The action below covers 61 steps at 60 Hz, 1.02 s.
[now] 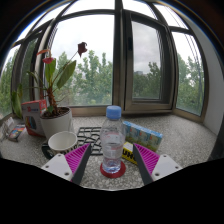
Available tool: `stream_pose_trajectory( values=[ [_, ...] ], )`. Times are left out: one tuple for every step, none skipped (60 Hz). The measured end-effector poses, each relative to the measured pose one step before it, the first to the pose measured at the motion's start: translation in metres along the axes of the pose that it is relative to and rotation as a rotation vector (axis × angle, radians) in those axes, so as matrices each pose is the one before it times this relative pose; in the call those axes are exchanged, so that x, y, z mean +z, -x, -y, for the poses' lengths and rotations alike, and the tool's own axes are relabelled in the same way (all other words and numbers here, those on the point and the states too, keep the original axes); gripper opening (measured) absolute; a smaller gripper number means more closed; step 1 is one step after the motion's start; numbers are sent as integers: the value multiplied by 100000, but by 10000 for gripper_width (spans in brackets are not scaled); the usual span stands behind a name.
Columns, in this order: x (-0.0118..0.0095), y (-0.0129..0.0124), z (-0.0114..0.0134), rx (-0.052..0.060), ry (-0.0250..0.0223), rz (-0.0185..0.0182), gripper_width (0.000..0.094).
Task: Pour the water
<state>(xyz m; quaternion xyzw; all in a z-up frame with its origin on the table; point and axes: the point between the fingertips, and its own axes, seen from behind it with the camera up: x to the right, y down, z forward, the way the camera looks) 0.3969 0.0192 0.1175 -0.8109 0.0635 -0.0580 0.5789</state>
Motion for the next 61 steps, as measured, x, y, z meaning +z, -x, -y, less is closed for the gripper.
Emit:
stream_pose_trajectory(
  values=[
    [-721,113,25,-84,33,82,855],
    [-782,129,45,25,-146,171,853],
    [-794,183,84,163,-247,244,853],
    [-817,185,100,306,-268,146,851],
    [-832,177,80,369,-131,70,852],
    [-863,170,37,431,33,-25,851],
    [-904,203,120,128,394,-73,853],
    [-928,185,-62,133,124,-159,851],
    [-898,93,-43,137,116,-223,851],
    [-871,61,1,178,-66,-423,853],
    [-849,66,36,178,-173,-511,852],
    [-900,94,12,14,-227,-432,853],
    [-894,111,-11,-71,-221,-360,850],
    [-873,103,1,-67,-178,-478,851],
    [-739,-29,1,86,-60,-403,851],
    [-912,208,-55,-41,-109,-514,851],
    [-842,138,-69,-189,12,-378,854],
    [-841,127,-66,-301,19,-401,854],
    [-840,137,-36,-271,-24,-391,854],
    [-831,102,-21,-192,-119,-476,853],
    [-830,75,14,-102,-195,-571,853],
    [-807,56,-28,-63,-194,-577,851],
    [-667,-17,27,-79,-81,-298,854],
    [-829,141,-55,-63,-69,-437,854],
    [-875,128,-81,-3,-256,-448,852],
    [-780,57,-82,83,-95,-414,854],
    [-787,122,-86,178,-60,-550,853],
    [-763,77,-78,199,-84,-517,854],
    [-777,126,-80,172,-220,-430,854],
    [-804,143,-14,37,-371,-267,856],
    [-545,2,36,19,-394,83,856],
    [-769,203,-88,-104,-388,-119,856],
    [-809,175,-57,-352,-200,-372,854],
    [-723,144,-151,-315,91,-353,855],
    [-689,134,-183,-289,262,-411,855],
    [-691,92,-146,-294,171,-425,856],
    [-696,102,-116,-246,23,-406,856],
    [-667,146,-83,-226,-121,-279,854],
    [-626,132,-51,-300,-187,-168,856],
    [-602,171,-83,-240,-108,-84,856],
    [-332,-63,-144,-130,32,286,856],
    [-701,194,-31,-244,53,22,855],
    [-464,171,-118,-56,86,235,855],
    [-448,195,-78,-20,145,297,854],
    [-452,161,-128,-49,165,242,855],
    [-468,160,-120,-98,211,204,855],
    [-444,127,-119,-124,261,43,855],
    [-444,87,-98,-90,279,-55,856],
    [-406,140,-98,-52,242,-3,855],
    [7,138,-131,-7,116,205,855],
    [-381,113,-46,67,-39,153,856],
    [-297,90,41,83,-83,119,855],
    [-326,88,27,168,-109,72,857],
    [-265,76,56,80,-242,34,855],
    [-249,70,106,-103,-490,56,855],
    [-218,26,165,-170,-541,44,856],
    [-239,3,131,-181,-521,-24,856],
    [140,-75,73,-134,-580,-25,855],
    [-66,-85,116,-449,-407,-255,857],
    [-177,-63,98,-574,-102,-359,856],
    [-146,-126,32,-483,68,-513,856]
  ],
)
